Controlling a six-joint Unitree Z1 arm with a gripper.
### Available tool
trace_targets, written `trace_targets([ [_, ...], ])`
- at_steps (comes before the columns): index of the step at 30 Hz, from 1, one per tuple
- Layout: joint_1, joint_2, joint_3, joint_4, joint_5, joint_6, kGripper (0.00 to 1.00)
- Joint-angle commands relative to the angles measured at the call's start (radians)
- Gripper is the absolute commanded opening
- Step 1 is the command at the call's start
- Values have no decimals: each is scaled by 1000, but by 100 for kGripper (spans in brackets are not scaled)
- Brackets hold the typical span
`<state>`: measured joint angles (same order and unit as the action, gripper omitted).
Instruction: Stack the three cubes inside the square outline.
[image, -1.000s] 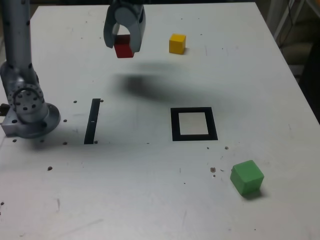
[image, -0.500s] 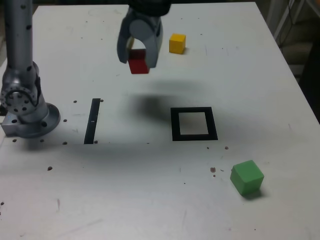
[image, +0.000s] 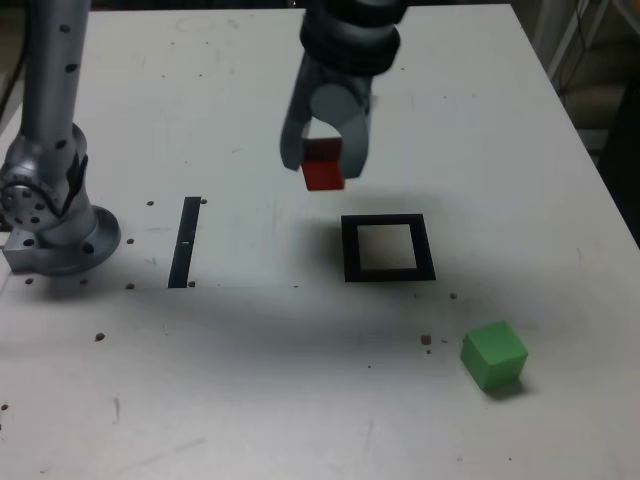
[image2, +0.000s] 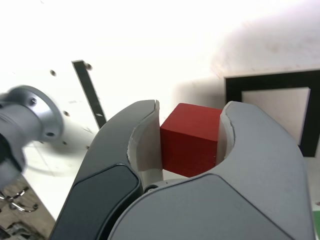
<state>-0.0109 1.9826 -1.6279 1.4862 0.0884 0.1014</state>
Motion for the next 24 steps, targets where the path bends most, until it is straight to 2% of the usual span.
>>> trace_targets([
  [1,-14,21,-16,3,-6,-13,36],
  [11,-79,121,-107,10,-40,-65,36],
  [24,-89,226,-163,3,-48,-76,36],
])
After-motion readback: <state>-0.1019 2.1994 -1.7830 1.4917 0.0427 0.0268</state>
